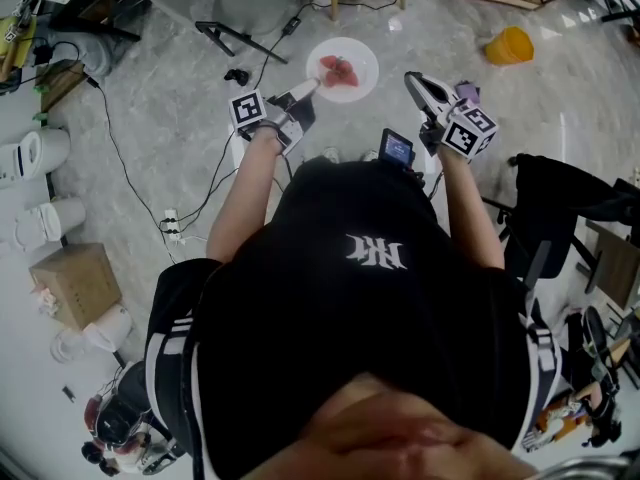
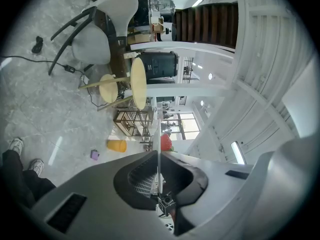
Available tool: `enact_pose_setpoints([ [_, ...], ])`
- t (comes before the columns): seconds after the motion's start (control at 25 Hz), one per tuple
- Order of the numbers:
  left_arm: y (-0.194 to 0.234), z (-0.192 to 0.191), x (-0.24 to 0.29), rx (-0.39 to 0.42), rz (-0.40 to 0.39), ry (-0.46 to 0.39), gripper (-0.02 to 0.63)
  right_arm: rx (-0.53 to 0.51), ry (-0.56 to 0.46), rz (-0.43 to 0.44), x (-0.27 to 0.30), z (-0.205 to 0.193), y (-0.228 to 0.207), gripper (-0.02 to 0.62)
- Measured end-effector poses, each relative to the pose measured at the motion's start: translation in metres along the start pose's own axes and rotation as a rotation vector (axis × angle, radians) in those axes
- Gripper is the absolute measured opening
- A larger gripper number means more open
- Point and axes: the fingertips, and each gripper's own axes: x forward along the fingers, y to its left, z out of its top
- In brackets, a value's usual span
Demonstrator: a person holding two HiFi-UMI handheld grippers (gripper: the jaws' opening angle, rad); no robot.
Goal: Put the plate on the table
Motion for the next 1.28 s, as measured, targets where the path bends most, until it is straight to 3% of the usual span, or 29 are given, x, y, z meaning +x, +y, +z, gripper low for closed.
enact_pose_setpoints([
  [0.72,0.003,0.003,0.005,0.006,0.013,-0.016,0.025,0.011,0.0,0.023,0.001,0.002,-0.008,-0.003],
  [1.28,0.004,0.006,0.041,-0.004,0.015,-0.077,0.025,0.01,0.013,0.059,-0.023,0.014,-0.045,-0.003],
])
